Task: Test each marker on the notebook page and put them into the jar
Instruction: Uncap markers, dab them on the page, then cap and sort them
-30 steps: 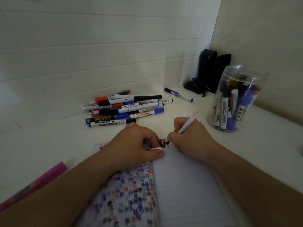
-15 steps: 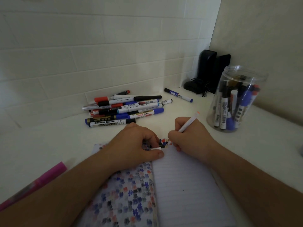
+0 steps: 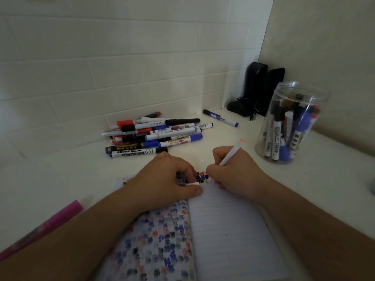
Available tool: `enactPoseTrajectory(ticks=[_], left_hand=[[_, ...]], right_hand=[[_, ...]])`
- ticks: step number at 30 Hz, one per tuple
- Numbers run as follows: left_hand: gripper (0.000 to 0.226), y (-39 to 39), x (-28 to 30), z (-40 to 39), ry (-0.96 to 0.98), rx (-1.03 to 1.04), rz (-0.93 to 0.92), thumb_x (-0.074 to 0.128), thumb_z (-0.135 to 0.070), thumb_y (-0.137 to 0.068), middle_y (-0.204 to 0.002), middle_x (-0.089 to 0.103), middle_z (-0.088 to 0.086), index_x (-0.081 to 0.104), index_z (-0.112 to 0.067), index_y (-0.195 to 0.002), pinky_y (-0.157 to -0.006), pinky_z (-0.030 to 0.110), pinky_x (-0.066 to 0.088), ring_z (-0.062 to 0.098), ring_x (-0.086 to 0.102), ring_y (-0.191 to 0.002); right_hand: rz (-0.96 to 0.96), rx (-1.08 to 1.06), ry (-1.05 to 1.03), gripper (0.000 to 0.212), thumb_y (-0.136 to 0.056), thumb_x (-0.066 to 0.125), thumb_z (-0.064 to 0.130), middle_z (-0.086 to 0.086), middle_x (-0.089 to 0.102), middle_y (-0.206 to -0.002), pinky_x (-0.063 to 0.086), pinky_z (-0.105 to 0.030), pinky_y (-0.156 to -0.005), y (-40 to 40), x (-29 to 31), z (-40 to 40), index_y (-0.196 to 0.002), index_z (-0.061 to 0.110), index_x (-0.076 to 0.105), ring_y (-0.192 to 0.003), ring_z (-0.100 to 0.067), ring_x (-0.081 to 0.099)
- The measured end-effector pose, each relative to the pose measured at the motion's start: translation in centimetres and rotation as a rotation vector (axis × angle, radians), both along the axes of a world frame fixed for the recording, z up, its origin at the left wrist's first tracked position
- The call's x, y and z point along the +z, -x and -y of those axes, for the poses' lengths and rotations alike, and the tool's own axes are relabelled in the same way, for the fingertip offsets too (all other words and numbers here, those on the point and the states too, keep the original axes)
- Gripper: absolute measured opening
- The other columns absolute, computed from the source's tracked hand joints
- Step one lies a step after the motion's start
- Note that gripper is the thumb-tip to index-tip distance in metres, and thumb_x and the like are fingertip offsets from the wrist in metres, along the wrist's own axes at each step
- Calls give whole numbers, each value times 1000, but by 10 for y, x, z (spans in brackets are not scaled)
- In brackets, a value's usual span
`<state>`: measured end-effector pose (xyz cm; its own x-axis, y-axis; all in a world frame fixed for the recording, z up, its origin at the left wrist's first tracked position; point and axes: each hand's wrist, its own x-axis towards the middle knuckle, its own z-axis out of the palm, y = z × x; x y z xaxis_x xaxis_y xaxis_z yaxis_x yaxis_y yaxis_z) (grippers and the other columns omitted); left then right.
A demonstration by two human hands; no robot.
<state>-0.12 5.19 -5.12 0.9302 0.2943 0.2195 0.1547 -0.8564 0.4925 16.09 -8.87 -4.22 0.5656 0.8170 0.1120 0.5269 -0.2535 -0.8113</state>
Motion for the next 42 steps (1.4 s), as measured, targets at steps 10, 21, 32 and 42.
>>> enactPoseTrajectory(ticks=[10,21,32,42], left_hand=[[30,5,4,5,-40,38,68,63,-71,-74,-101,63,-28,68,-43,-84,-89,21,42,-3,52,-101],[25,6,8,6,48,200,107,67,-54,-87,-88,66,-32,72,-42,-109,-70,-1,41,-18,57,-93],[23,5,7,5,62,183,122,74,-48,-84,-89,69,-28,74,-42,-106,-73,-2,40,-16,58,-91],[14,5,11,10,34,143,130,74,-42,-86,-82,65,-30,71,-49,-97,-69,5,43,-9,59,-88]], right_hand=[[-791,-2,-343,28,-93,71,10,-3,39,-58,26,-23,-40,-21,13,13,-73,15,52,-46,-13,30],[-775,132,-294,28,-94,36,2,-12,56,-63,38,-23,-40,-15,18,18,-82,4,61,-50,-17,46],[-765,98,-276,27,-96,36,-2,-14,58,-60,41,-22,-41,-12,19,17,-77,6,52,-48,-17,50],[-439,157,-196,22,-98,53,2,-15,71,-70,39,-24,-46,-7,15,17,-84,6,69,-53,-18,52]])
